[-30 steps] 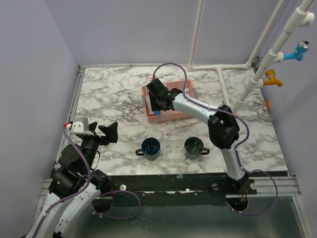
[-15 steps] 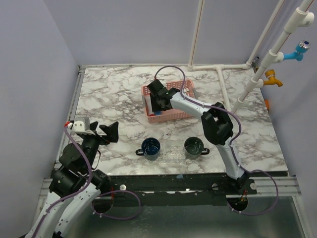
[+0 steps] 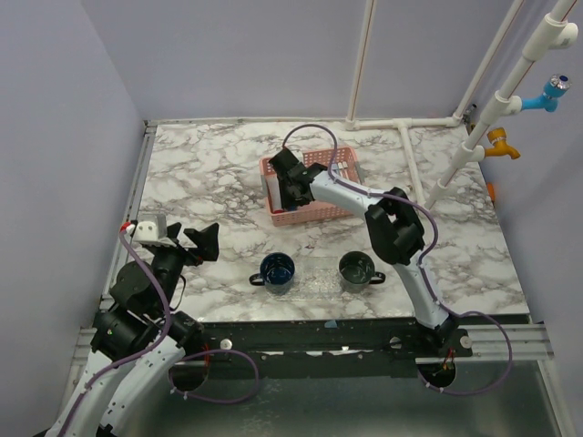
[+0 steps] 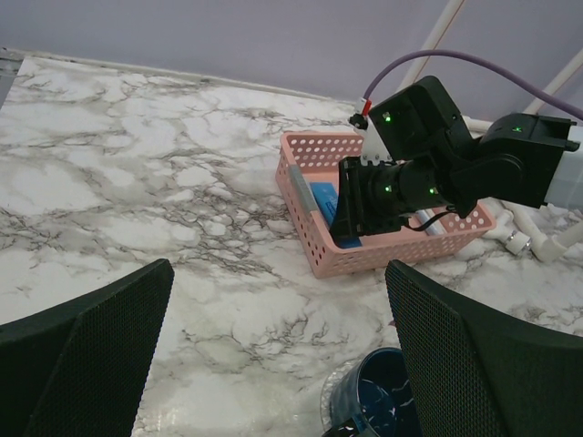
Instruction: Prepare toiletry sets of a toothbrush and toothpaste on the tray
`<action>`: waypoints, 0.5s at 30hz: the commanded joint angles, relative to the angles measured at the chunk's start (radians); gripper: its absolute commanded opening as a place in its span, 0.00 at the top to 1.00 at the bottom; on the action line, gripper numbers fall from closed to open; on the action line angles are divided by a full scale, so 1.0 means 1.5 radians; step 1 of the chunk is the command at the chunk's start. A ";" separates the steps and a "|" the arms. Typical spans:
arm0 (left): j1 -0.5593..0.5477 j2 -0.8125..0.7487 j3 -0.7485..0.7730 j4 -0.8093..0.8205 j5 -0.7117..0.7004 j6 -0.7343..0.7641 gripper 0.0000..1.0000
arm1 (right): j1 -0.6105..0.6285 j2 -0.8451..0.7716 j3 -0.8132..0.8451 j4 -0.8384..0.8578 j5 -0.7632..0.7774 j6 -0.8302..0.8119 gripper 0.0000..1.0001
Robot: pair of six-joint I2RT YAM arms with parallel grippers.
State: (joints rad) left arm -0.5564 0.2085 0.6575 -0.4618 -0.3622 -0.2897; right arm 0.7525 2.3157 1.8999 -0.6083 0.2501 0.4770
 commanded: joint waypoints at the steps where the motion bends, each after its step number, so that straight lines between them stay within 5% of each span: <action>1: 0.004 0.007 -0.007 0.009 0.015 0.009 0.01 | -0.002 0.014 0.025 -0.016 0.012 -0.013 0.68; 15: 0.004 0.025 -0.007 0.015 0.048 0.010 0.01 | -0.008 -0.064 0.089 -0.041 0.082 -0.060 0.76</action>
State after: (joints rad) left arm -0.5564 0.2302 0.6575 -0.4576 -0.3428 -0.2890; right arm 0.7456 2.3066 1.9991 -0.6464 0.3084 0.4240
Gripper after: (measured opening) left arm 0.987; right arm 0.302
